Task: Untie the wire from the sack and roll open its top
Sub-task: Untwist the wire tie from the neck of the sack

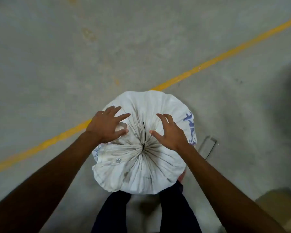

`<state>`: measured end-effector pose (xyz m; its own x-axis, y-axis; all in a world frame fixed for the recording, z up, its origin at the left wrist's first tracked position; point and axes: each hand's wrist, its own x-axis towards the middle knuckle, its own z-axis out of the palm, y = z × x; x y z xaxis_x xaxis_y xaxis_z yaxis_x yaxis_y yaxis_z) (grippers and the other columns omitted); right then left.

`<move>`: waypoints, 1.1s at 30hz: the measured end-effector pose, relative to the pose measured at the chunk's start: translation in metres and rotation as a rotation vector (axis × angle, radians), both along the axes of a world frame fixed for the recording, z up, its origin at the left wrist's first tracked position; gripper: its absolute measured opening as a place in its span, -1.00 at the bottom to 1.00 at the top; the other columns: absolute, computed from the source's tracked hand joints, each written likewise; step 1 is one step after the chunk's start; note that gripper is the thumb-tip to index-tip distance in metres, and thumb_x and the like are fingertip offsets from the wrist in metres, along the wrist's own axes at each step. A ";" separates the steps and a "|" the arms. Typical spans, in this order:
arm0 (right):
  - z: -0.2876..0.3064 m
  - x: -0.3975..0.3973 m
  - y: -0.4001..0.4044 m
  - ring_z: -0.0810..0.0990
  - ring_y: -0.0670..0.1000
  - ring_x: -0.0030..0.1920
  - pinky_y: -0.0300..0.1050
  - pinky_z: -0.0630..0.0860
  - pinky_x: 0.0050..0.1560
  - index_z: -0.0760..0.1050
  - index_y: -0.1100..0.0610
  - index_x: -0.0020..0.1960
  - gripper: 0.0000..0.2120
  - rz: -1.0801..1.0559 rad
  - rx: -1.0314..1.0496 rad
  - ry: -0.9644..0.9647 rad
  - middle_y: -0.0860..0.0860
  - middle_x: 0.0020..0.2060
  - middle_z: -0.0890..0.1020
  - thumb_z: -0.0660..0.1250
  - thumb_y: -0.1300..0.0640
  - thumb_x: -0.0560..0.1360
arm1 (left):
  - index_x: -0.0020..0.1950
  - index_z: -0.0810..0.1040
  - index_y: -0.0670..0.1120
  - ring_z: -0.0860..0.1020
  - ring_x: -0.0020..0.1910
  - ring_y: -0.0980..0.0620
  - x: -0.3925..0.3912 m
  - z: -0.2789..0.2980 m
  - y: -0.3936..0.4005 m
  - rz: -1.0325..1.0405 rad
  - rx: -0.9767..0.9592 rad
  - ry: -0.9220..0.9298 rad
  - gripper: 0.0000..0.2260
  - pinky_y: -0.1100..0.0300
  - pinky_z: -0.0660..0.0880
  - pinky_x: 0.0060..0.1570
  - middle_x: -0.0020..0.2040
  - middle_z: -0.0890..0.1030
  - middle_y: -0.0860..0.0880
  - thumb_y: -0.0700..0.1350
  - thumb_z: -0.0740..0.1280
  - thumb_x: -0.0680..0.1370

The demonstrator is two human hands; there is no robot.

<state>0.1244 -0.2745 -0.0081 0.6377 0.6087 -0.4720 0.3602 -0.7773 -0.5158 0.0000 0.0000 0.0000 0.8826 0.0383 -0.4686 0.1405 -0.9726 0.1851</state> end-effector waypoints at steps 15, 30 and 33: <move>-0.060 -0.067 -0.009 0.60 0.02 -0.07 -0.01 0.51 -0.09 0.38 -0.02 -0.13 -0.69 -0.199 -0.063 0.234 -0.12 -0.16 0.62 0.41 -0.19 0.49 | 0.35 0.60 0.26 0.32 0.58 -0.02 -0.016 -0.064 -0.040 -0.032 -0.107 0.126 -0.37 -0.25 0.02 0.58 0.54 0.47 0.00 0.52 0.03 0.50; -0.104 -0.124 -0.009 0.72 -0.07 -0.12 0.19 0.63 0.07 0.72 -0.18 -0.23 -0.83 -0.676 0.187 0.358 -0.11 -0.21 0.74 0.60 0.09 0.36 | -0.02 0.75 0.30 0.49 -0.03 0.55 -0.018 -0.119 -0.057 0.168 -0.552 0.048 -0.70 -0.26 0.31 0.41 -0.15 0.62 0.50 0.40 0.36 0.43; -0.110 -0.133 -0.008 0.70 -0.02 -0.03 0.26 0.60 0.15 0.69 -0.30 -0.21 -0.77 -0.753 0.259 0.367 -0.07 -0.13 0.72 0.59 0.05 0.32 | -0.04 0.76 0.30 0.44 -0.07 0.62 -0.016 -0.124 -0.057 0.179 -0.555 0.075 -0.69 -0.22 0.29 0.44 -0.28 0.50 0.59 0.41 0.37 0.39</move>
